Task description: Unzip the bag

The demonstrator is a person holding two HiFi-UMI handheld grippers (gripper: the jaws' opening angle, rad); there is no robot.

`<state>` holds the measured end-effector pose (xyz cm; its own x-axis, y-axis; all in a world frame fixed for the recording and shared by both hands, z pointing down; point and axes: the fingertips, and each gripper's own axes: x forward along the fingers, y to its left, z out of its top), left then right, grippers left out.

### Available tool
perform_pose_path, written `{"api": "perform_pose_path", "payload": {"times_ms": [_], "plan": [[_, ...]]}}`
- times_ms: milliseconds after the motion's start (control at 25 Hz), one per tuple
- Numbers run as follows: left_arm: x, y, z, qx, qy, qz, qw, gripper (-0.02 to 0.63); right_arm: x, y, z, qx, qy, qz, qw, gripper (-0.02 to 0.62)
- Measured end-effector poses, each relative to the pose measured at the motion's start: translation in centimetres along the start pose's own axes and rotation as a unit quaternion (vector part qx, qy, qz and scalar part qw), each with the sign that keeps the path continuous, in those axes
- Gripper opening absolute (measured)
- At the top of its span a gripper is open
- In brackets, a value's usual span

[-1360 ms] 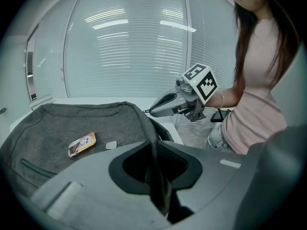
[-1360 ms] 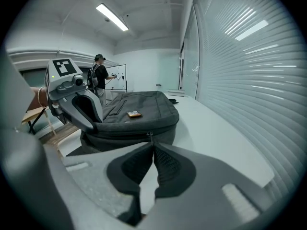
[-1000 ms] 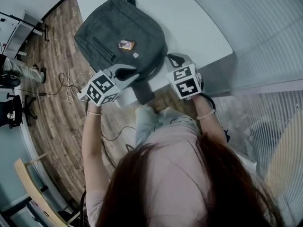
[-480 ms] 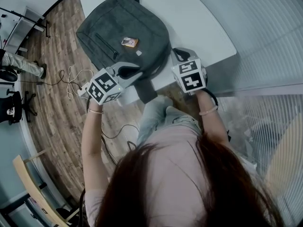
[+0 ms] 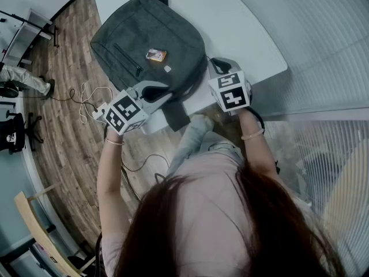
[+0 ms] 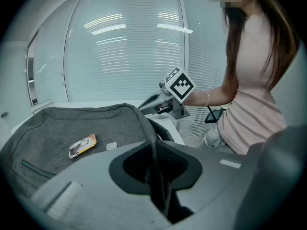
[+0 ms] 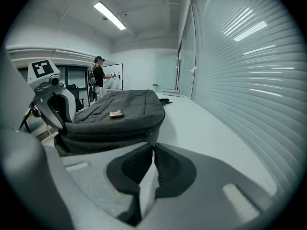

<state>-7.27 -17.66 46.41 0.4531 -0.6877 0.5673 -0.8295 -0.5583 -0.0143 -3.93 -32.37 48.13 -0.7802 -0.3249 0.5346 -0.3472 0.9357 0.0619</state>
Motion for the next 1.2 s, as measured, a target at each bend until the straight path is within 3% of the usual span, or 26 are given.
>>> {"api": "perform_pose_path", "payload": {"times_ms": [680, 1200], "plan": [[0.0, 0.0, 0.1, -0.002, -0.007, -0.007, 1.0000, 0.051, 2.2, -2.3, 1.2, 0.011, -0.004, -0.003, 1.000, 0.017], [0.2, 0.0, 0.0, -0.006, -0.006, -0.011, 0.9999, 0.051, 3.8, -3.6, 2.4, -0.010, -0.007, 0.012, 1.000, 0.017]]}}
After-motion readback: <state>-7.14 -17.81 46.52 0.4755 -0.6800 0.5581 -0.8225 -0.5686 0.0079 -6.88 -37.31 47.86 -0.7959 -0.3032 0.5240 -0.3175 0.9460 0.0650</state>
